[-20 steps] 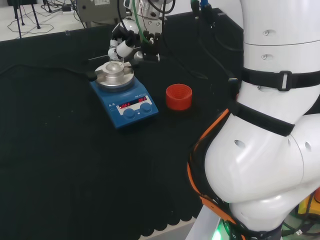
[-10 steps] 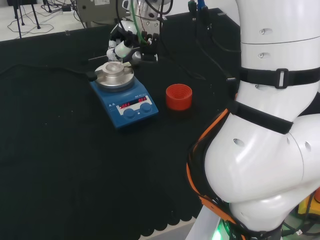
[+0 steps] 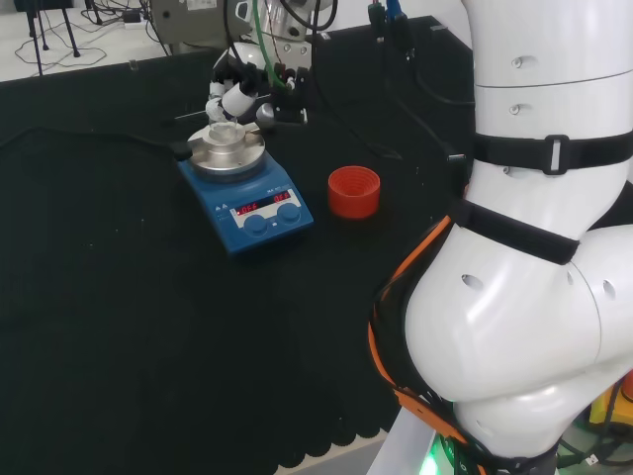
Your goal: Place the round-bottom flask on the heater.
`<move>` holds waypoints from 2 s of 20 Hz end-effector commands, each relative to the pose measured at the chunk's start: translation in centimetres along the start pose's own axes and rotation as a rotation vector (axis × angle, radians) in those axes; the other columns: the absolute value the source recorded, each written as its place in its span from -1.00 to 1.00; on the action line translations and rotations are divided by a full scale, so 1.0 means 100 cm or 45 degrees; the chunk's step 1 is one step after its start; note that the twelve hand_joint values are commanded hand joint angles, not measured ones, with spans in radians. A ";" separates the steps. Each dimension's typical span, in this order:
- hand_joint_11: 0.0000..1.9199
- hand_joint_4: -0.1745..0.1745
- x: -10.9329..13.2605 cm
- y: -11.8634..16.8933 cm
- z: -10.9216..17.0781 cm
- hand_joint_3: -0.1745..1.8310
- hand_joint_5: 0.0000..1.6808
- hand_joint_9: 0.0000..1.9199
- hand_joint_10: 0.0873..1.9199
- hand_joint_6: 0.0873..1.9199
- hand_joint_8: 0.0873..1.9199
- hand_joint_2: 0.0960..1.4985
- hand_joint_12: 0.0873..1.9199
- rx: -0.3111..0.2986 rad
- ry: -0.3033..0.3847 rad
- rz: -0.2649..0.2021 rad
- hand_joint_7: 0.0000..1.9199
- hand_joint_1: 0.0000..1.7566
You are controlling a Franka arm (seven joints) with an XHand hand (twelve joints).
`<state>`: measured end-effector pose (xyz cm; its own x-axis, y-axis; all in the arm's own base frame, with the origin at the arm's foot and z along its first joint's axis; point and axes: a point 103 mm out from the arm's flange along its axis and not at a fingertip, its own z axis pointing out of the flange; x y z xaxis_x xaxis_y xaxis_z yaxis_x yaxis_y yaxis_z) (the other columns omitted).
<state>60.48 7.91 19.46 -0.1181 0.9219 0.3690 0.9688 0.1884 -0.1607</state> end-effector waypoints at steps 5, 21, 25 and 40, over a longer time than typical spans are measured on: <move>-0.67 0.10 -0.005 -0.001 0.003 0.11 0.18 -0.20 -0.45 0.33 -0.40 -0.16 0.33 0.001 0.002 0.013 -0.40 0.23; -0.67 0.10 0.001 0.005 0.006 0.11 0.18 -0.20 -0.45 0.33 -0.40 -0.17 0.33 0.019 -0.031 0.001 -0.41 0.23; -0.67 0.10 0.001 0.005 0.007 0.11 0.18 -0.20 -0.45 0.33 -0.40 -0.17 0.33 0.019 -0.037 0.001 -0.41 0.23; -0.75 1.00 -0.002 0.002 0.007 -0.16 0.26 -0.28 -0.40 0.03 -0.37 -0.08 0.36 0.059 -0.036 0.001 -0.48 0.20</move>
<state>60.63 8.01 18.71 -0.1229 0.9286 0.3500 0.9613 0.1991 -0.1907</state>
